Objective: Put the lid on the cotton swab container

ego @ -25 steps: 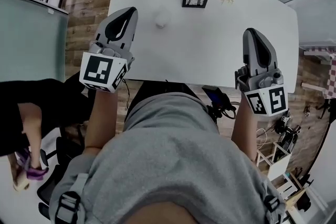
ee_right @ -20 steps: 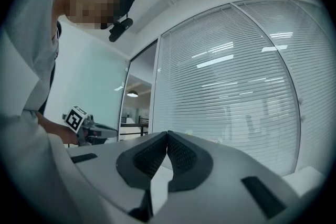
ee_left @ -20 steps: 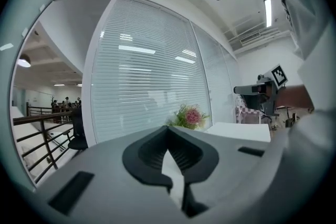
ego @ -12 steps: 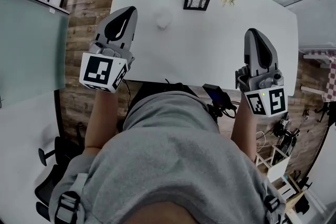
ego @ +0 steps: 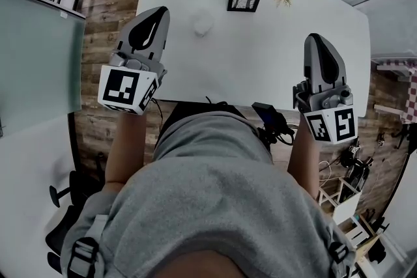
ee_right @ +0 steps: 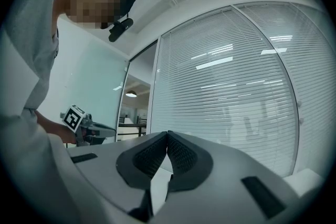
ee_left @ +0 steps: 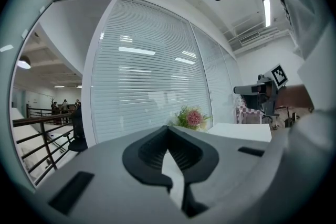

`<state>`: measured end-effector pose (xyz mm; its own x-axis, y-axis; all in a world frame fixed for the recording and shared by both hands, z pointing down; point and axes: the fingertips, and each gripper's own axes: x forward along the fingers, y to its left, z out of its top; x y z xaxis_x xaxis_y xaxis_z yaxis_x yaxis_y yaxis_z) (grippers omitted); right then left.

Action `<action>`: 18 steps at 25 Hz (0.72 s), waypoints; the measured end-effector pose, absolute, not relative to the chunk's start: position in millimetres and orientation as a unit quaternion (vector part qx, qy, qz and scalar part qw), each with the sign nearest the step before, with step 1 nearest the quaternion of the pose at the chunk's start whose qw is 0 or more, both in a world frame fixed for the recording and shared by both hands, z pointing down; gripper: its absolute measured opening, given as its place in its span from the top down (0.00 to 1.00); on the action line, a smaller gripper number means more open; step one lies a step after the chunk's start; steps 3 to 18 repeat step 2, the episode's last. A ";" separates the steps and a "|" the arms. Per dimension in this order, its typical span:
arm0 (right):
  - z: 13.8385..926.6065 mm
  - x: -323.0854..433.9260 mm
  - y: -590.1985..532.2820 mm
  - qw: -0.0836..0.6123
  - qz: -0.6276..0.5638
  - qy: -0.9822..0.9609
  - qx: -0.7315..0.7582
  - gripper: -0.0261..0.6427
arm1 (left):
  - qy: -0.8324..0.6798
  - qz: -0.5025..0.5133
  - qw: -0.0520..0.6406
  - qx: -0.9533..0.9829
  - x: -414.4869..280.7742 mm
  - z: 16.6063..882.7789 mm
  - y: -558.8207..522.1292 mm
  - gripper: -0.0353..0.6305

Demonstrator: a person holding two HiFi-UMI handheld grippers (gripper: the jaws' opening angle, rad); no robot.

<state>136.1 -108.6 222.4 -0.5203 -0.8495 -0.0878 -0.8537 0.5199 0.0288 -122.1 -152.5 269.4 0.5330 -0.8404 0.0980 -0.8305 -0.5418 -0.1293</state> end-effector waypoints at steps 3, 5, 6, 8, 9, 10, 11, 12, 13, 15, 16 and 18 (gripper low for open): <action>222.2 135.8 -109.3 0.031 0.034 0.871 -0.488 0.92 | 0.476 -0.074 0.034 -0.876 -121.6 269.2 -153.4 0.94; 222.2 135.8 -109.3 0.031 0.034 0.871 -0.488 0.92 | 0.476 -0.074 0.034 -0.876 -121.6 269.2 -153.4 0.94; 222.2 135.8 -109.3 0.031 0.034 0.871 -0.488 0.92 | 0.476 -0.074 0.034 -0.876 -121.6 269.2 -153.4 0.94; 222.2 135.8 -109.3 0.031 0.034 0.871 -0.488 0.92 | 0.476 -0.074 0.034 -0.876 -121.6 269.2 -153.4 0.94; 222.2 135.8 -109.3 0.031 0.034 0.871 -0.488 0.92 | 0.476 -0.074 0.034 -0.876 -121.6 269.2 -153.4 0.94; 222.2 135.8 -109.3 0.031 0.034 0.871 -0.488 0.92 | 0.476 -0.074 0.034 -0.876 -121.6 269.2 -153.4 0.94; 222.2 135.8 -109.3 0.031 0.034 0.871 -0.488 0.92 | 0.476 -0.074 0.034 -0.876 -121.6 269.2 -153.4 0.94; 222.2 135.8 -109.3 0.031 0.034 0.871 -0.488 0.92 | 0.476 -0.074 0.034 -0.876 -121.6 269.2 -153.4 0.94; 222.2 135.8 -109.3 0.031 0.034 0.871 -0.488 0.92 | 0.476 -0.074 0.034 -0.876 -121.6 269.2 -153.4 0.94; 222.2 135.8 -109.3 0.031 0.034 0.871 -0.488 0.92 | 0.476 -0.074 0.034 -0.876 -121.6 269.2 -153.4 0.94; 222.2 135.8 -109.3 0.031 0.034 0.871 -0.488 0.92 | 0.476 -0.074 0.034 -0.876 -121.6 269.2 -153.4 0.94; 222.2 135.8 -109.3 0.031 0.034 0.871 -0.488 0.92 | 0.476 -0.074 0.034 -0.876 -121.6 269.2 -153.4 0.94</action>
